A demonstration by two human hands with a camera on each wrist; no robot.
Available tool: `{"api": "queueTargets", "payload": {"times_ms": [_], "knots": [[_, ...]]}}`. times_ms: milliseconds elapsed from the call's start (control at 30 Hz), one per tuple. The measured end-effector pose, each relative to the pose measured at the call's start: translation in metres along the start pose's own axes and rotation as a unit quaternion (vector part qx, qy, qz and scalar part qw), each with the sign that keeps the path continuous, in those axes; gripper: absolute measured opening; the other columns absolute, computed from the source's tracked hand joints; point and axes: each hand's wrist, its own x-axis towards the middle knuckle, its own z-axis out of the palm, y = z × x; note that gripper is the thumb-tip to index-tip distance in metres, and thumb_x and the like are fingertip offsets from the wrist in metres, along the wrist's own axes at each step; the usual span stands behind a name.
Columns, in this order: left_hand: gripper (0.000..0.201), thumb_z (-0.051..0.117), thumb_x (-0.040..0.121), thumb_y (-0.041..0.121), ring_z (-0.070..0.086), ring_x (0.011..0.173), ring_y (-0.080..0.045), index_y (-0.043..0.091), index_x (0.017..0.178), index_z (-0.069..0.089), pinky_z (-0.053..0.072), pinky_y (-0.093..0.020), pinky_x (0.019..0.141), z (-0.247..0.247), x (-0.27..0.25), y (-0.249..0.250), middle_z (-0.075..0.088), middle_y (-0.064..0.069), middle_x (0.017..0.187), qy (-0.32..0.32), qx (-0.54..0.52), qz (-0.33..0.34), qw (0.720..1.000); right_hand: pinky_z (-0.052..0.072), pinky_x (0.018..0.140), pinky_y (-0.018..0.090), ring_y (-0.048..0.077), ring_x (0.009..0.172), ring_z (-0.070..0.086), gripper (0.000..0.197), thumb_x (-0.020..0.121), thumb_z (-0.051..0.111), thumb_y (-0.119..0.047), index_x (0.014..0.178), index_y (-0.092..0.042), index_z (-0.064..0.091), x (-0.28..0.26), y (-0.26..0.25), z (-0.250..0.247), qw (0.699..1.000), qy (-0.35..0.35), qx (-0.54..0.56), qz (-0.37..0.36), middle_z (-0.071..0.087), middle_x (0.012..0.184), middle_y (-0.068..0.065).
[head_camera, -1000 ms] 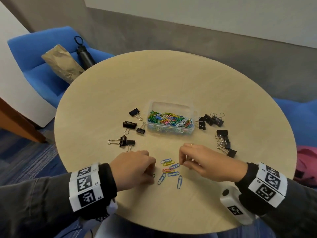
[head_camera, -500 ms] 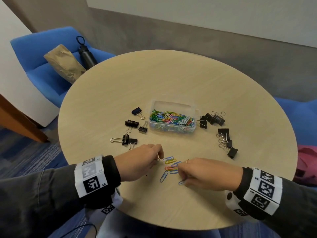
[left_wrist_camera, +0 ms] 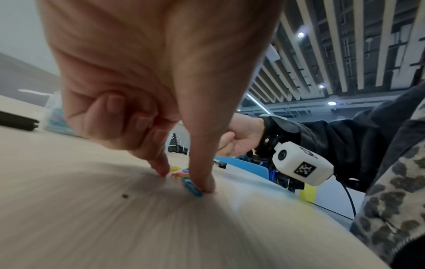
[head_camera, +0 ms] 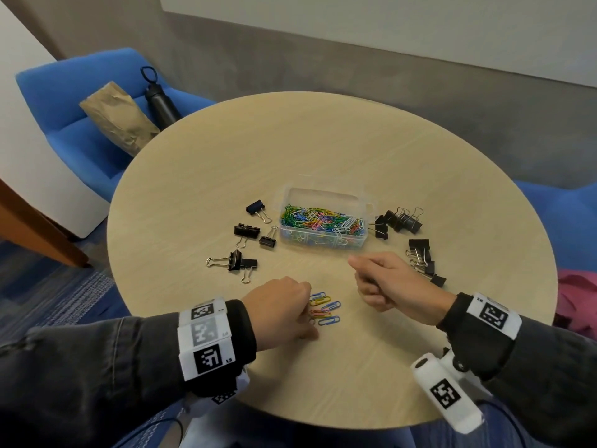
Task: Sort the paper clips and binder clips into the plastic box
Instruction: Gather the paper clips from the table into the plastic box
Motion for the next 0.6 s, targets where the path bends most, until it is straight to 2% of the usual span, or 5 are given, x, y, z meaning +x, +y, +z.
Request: {"api": "queueTargets", "payload": {"times_ms": [133, 267, 400, 500, 600], "knots": [[0.028, 0.056, 0.093, 0.036, 0.057, 0.098, -0.028, 0.011, 0.107, 0.054, 0.045, -0.037, 0.083, 0.002, 0.001, -0.002, 0.06, -0.012, 0.111, -0.021, 0.003, 0.02, 1.0, 0.031, 0.039, 0.021, 0.015, 0.046, 0.039, 0.025, 0.101, 0.042, -0.025, 0.079, -0.013, 0.045, 0.0, 0.002, -0.001, 1.0, -0.022, -0.003, -0.014, 0.051, 0.061, 0.006], [0.025, 0.046, 0.098, 0.03, 0.054, 0.1, -0.029, 0.009, 0.109, 0.051, 0.041, -0.036, 0.086, 0.003, 0.001, -0.003, 0.057, -0.013, 0.113, -0.044, 0.021, 0.034, 0.998, 0.033, 0.05, 0.018, 0.004, 0.052, 0.039, 0.016, 0.102, 0.04, -0.019, 0.098, -0.01, 0.053, 0.0, 0.004, 0.005, 0.99, -0.045, -0.121, -0.05, 0.047, 0.065, -0.005], [0.016, 0.041, 0.1, 0.025, 0.051, 0.094, -0.029, 0.01, 0.102, 0.044, 0.041, -0.037, 0.083, -0.001, -0.001, -0.009, 0.056, -0.013, 0.109, -0.041, -0.032, 0.05, 0.997, 0.033, 0.058, 0.025, 0.005, 0.062, 0.043, 0.025, 0.089, 0.06, -0.043, 0.096, -0.02, 0.055, -0.003, 0.006, 0.017, 0.863, -0.027, -0.484, -0.14, 0.046, 0.066, -0.01], [0.011, 0.04, 0.1, 0.024, 0.043, 0.082, -0.02, 0.015, 0.095, 0.037, 0.033, -0.028, 0.07, -0.008, -0.002, -0.016, 0.048, 0.0, 0.094, -0.015, -0.087, 0.056, 0.995, 0.039, 0.069, 0.032, 0.013, 0.079, 0.044, 0.043, 0.079, 0.068, -0.051, 0.104, -0.02, 0.052, -0.005, 0.003, 0.025, 0.835, -0.037, -0.541, -0.093, 0.043, 0.078, -0.011], [0.01, 0.038, 0.101, 0.023, 0.041, 0.078, -0.017, 0.017, 0.093, 0.036, 0.03, -0.026, 0.068, -0.014, 0.001, -0.022, 0.046, 0.003, 0.089, 0.023, -0.114, 0.052, 0.992, 0.04, 0.07, 0.033, 0.017, 0.083, 0.047, 0.034, 0.083, 0.067, -0.043, 0.103, -0.019, 0.054, -0.003, 0.001, 0.03, 0.83, -0.053, -0.548, -0.087, 0.047, 0.084, -0.006]]}}
